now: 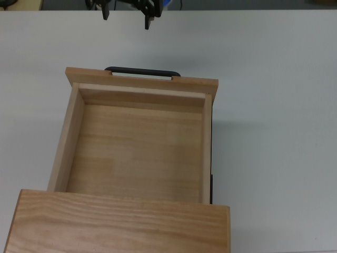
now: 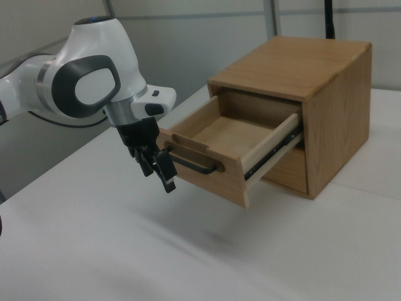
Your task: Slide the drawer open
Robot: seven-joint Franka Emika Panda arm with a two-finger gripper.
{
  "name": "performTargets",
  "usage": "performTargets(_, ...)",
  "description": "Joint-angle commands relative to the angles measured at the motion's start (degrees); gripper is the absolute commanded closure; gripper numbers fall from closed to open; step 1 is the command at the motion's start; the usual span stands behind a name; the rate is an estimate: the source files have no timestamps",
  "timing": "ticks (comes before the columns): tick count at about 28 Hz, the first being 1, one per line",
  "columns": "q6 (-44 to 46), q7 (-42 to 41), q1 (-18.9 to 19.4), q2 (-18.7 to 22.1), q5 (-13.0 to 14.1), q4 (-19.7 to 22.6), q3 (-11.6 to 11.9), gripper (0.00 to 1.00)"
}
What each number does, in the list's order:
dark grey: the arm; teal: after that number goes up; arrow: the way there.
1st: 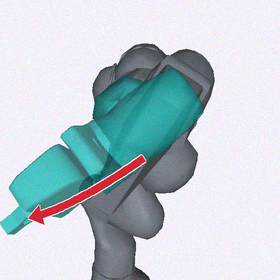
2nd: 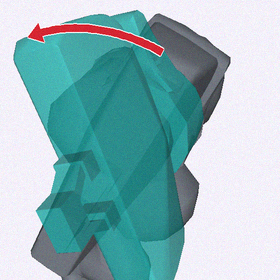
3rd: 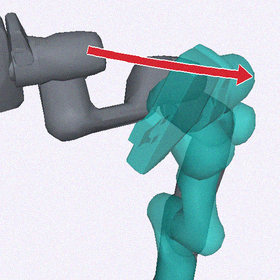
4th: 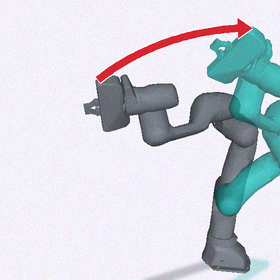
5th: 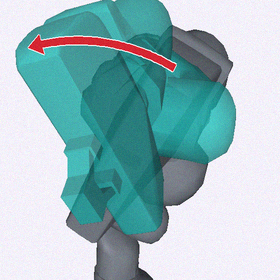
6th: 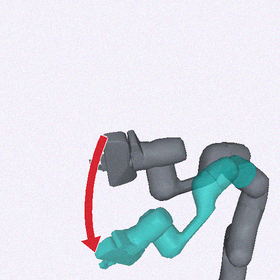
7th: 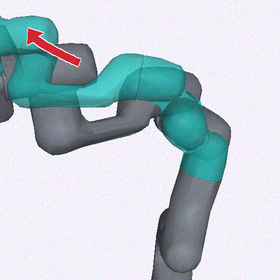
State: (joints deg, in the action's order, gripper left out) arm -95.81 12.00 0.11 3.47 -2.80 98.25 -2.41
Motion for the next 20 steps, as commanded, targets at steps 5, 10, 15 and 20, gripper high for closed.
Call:
performTargets(5, 2.73, -7.94, -0.11, -0.75, -0.89, -1.57, 0.21, 0.00)
performTargets(10, 2.64, -9.80, -0.20, -0.84, -0.81, -2.01, 0.30, 0.00)
performTargets(15, 2.73, -10.06, -0.11, -1.89, -0.81, -3.33, 0.30, 0.00)
performTargets(20, 2.73, -10.68, -0.11, -2.77, -0.72, -3.77, 0.21, 0.00)
